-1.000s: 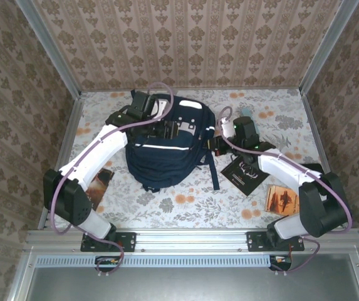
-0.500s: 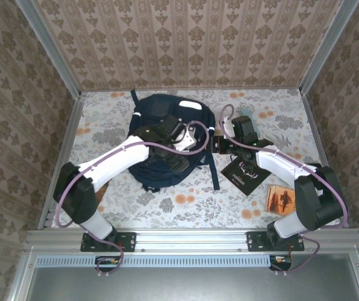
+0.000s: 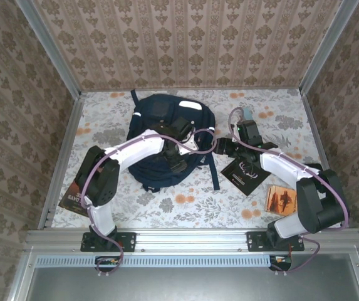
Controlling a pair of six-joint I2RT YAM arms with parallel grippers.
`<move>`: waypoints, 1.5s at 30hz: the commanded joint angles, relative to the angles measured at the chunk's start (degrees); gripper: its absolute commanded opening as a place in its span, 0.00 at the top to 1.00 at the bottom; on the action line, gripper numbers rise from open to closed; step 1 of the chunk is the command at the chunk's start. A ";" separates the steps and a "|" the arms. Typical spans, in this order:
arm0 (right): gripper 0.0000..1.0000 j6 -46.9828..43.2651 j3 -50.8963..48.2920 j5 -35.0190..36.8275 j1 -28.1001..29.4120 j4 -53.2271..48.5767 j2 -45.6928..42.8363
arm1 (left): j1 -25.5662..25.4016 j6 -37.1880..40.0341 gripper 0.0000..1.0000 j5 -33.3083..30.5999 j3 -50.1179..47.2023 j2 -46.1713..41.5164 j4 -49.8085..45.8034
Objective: Pack the student bag
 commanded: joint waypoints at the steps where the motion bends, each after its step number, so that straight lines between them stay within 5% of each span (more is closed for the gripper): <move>1: 0.29 1.64 -0.92 1.18 -0.77 -1.19 -2.43 | 0.63 3.05 0.34 -2.81 2.40 2.09 1.27; 8: 0.30 1.92 -1.93 1.19 -2.26 -1.31 -3.20 | 0.98 5.28 0.36 -2.62 5.45 6.07 0.50; 14: 0.32 0.92 -2.64 0.78 -2.57 -1.37 -5.13 | 2.94 3.87 0.78 -0.32 6.74 5.42 1.42; 18: 0.35 -3.23 -2.47 -4.64 -2.62 -0.25 -4.24 | 4.29 3.37 0.90 2.48 6.63 0.09 3.11; 21: 0.39 -8.43 -0.45 -12.41 -1.18 -0.05 -1.58 | 5.07 3.03 0.92 4.58 6.58 -4.50 3.47; 29: 0.45 -19.81 5.71 -14.29 4.51 -0.56 4.09 | 6.70 1.74 0.94 7.06 4.91 -14.81 5.33; 45: 0.54 -24.08 5.78 -26.14 5.98 4.41 7.85 | 7.84 -1.13 0.96 9.02 3.08 -19.18 9.22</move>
